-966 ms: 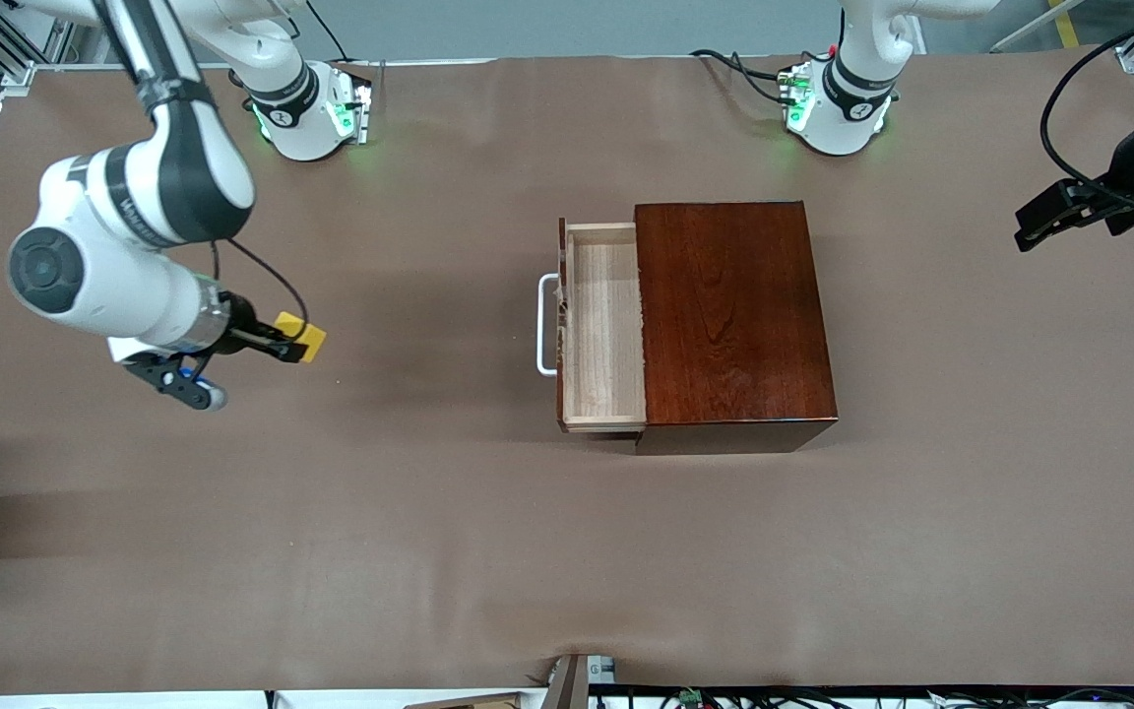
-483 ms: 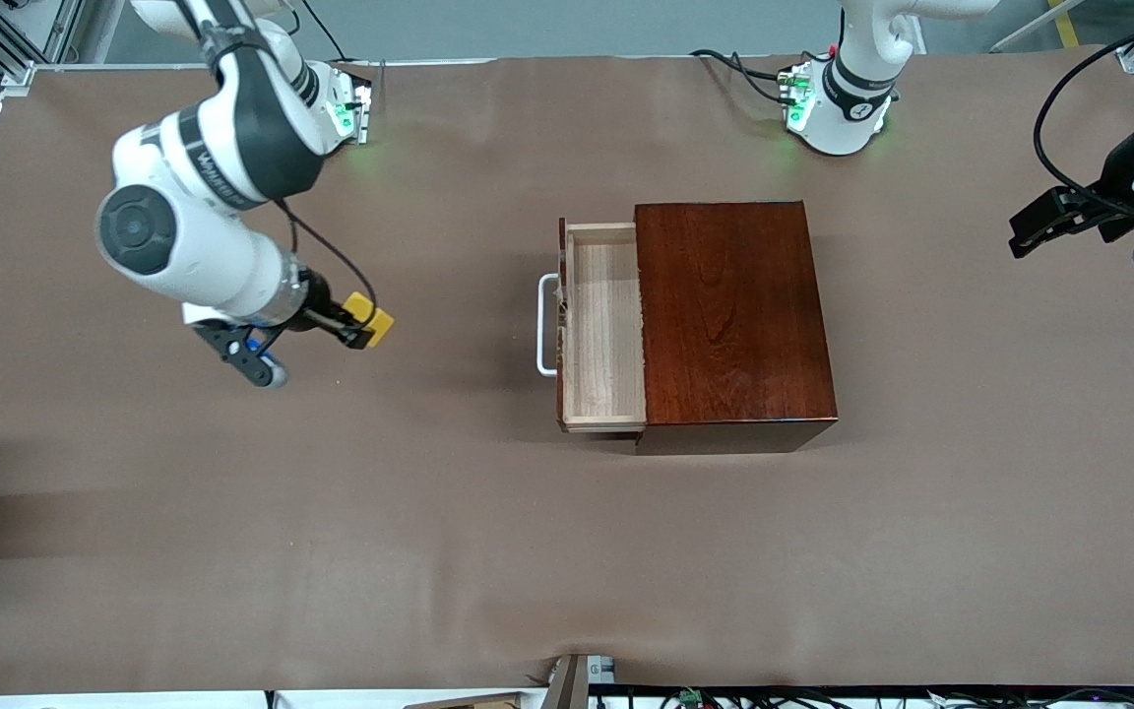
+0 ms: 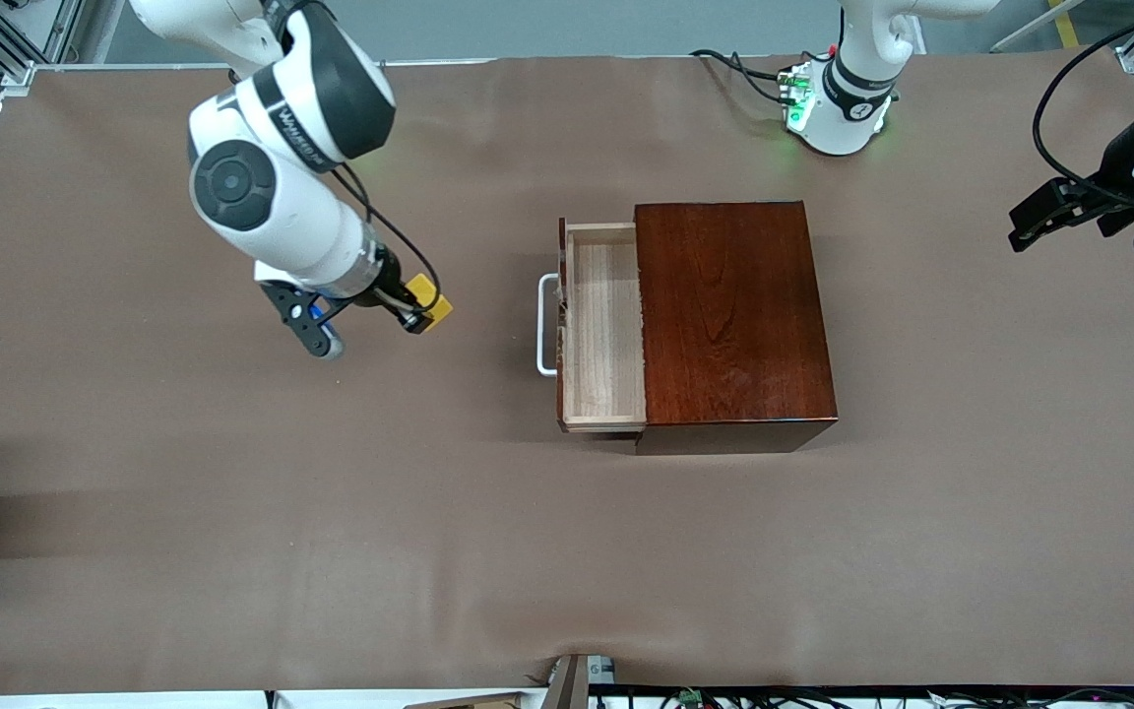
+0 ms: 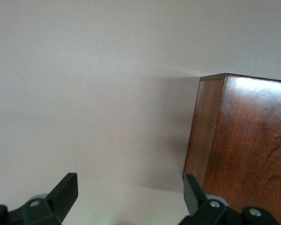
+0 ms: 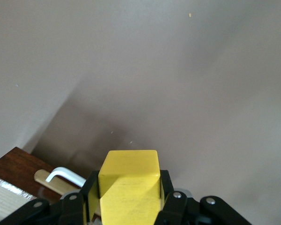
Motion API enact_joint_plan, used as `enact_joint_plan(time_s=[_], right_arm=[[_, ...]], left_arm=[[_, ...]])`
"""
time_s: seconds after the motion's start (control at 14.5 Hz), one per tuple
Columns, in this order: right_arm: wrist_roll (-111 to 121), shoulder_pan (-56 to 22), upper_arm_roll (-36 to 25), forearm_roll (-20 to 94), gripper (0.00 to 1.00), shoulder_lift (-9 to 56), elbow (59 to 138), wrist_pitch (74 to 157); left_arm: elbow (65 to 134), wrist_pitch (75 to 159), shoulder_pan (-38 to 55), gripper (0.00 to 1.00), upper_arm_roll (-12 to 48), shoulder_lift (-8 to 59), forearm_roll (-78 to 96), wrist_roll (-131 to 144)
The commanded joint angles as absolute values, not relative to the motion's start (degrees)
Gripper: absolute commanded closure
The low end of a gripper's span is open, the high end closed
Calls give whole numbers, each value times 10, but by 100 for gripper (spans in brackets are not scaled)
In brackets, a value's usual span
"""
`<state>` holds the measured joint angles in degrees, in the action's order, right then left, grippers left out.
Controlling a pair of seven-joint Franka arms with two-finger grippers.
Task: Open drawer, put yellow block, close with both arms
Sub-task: 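Carry the yellow cube with the right gripper over the open drawer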
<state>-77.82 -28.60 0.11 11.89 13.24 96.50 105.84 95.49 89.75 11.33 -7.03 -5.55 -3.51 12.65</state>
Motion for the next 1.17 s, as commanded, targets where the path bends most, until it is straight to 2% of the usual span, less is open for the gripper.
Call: enact_joint_plan(time_s=[0.0, 0.62, 1.1], right_arm=[[-864, -321, -6, 135, 100, 157, 918, 1050], [-1118, -412, -6, 134, 100, 251, 814, 1076], [-1196, -453, -6, 134, 100, 301, 808, 1160]], left_arm=[[983, 908, 107, 0, -67, -80, -25, 115], [980, 911, 113, 0, -51, -84, -25, 116], [982, 910, 113, 0, -50, -86, -25, 116]])
